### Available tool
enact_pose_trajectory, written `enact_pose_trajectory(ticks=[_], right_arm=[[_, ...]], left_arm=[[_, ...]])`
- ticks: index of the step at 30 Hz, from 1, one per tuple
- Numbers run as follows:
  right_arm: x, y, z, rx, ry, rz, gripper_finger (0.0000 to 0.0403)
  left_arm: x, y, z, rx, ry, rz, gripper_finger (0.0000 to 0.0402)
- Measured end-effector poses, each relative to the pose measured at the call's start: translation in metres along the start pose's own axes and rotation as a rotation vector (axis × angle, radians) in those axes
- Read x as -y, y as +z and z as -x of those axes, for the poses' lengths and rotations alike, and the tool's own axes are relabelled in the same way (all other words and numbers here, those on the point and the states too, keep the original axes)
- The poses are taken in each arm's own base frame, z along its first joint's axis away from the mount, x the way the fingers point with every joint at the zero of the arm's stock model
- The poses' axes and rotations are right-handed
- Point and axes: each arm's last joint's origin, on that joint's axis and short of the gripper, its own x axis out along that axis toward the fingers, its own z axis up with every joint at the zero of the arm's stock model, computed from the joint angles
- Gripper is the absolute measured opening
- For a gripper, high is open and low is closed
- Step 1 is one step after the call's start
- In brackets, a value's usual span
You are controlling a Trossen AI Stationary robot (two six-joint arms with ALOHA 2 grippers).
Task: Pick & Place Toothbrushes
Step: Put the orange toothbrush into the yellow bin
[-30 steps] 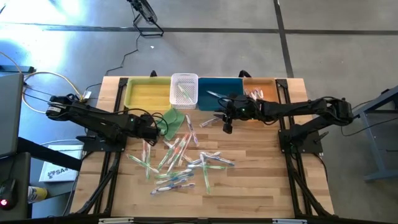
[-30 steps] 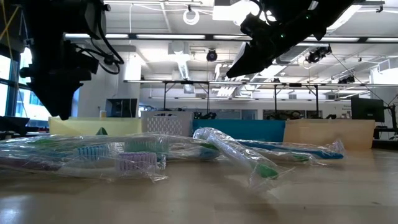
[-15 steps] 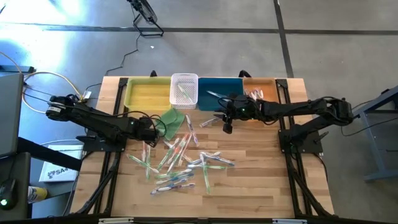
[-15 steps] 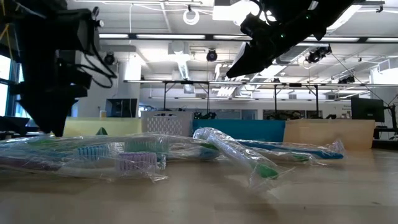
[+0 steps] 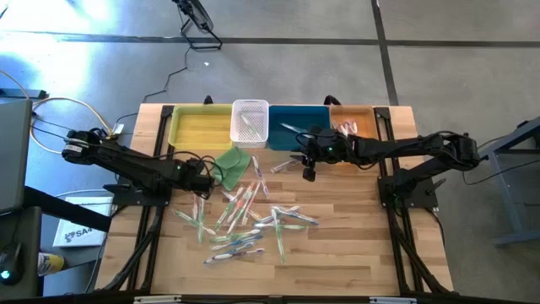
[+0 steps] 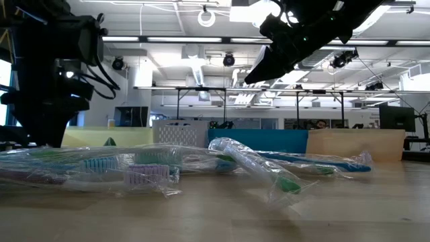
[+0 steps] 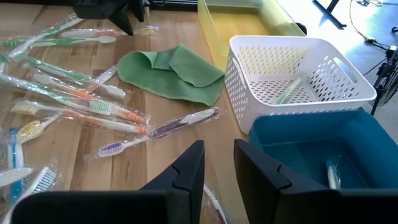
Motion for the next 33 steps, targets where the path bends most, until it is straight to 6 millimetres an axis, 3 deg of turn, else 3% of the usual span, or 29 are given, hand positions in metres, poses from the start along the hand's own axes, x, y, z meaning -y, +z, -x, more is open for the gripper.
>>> enact_pose_trajectory(ticks=[7, 18, 33], right_arm=[[0.0, 0.0, 0.0, 0.0, 0.0, 0.0, 0.0079], [0.0, 0.0, 0.0, 0.0, 0.0, 0.0, 0.0079], [0.0, 0.0, 0.0, 0.0, 0.0, 0.0, 0.0079]], left_arm=[[-0.002, -0.007, -0.017, 0.0, -0.061, 0.019, 0.0218], [-0.002, -0.007, -0.017, -0.003, -0.068, 0.021, 0.0209], [0.0, -0.007, -0.017, 0.001, -0.095, 0.027, 0.0043]])
